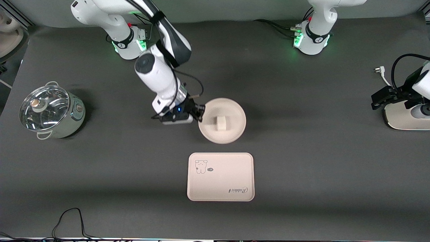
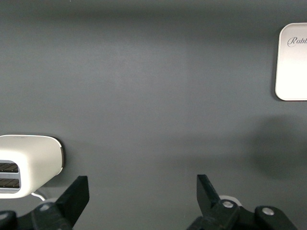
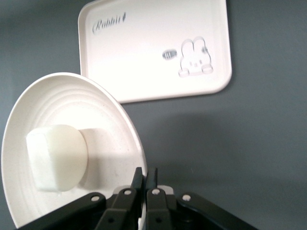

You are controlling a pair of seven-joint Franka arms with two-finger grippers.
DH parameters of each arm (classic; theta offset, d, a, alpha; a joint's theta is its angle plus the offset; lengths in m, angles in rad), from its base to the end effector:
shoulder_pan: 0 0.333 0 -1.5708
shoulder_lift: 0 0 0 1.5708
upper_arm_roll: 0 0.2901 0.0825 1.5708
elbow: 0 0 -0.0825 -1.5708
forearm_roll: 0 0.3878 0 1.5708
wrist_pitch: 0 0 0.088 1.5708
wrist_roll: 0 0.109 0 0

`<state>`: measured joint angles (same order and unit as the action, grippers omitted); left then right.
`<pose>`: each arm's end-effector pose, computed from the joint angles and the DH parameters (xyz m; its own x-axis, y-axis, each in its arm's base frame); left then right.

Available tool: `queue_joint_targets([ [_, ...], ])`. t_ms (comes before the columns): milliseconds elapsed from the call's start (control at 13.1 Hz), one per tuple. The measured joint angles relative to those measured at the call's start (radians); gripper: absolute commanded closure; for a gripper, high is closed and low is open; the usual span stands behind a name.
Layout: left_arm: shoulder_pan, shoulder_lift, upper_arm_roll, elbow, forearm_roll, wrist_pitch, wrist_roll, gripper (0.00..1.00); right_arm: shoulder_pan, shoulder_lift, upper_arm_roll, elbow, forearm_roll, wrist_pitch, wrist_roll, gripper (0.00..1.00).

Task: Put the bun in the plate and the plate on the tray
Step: 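Lift the plate with the right gripper and carry it over the tray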

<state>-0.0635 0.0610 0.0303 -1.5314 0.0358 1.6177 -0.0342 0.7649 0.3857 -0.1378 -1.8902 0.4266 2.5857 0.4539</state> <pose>0.5800 -0.0160 0.5850 0.9996 -0.0008 0.0266 0.0002 -0.9993 -0.0368 0.5279 0.3801 0.3066 0.9798 -0.1577 0.1229 -0.1044 -0.9276 -0.3587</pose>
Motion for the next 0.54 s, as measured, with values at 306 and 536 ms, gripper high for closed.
queue_joint_targets([
  [306,0.001,0.0,0.001,0.001,0.0,0.0,0.0,0.0,-0.091,0.225,0.0,0.312,0.048,-0.094,-0.052,1.0],
  [536,0.001,0.0,0.001,0.001,0.0,0.001,0.0,0.0,-0.148,0.348,0.0,0.516,0.048,-0.175,-0.061,1.0],
])
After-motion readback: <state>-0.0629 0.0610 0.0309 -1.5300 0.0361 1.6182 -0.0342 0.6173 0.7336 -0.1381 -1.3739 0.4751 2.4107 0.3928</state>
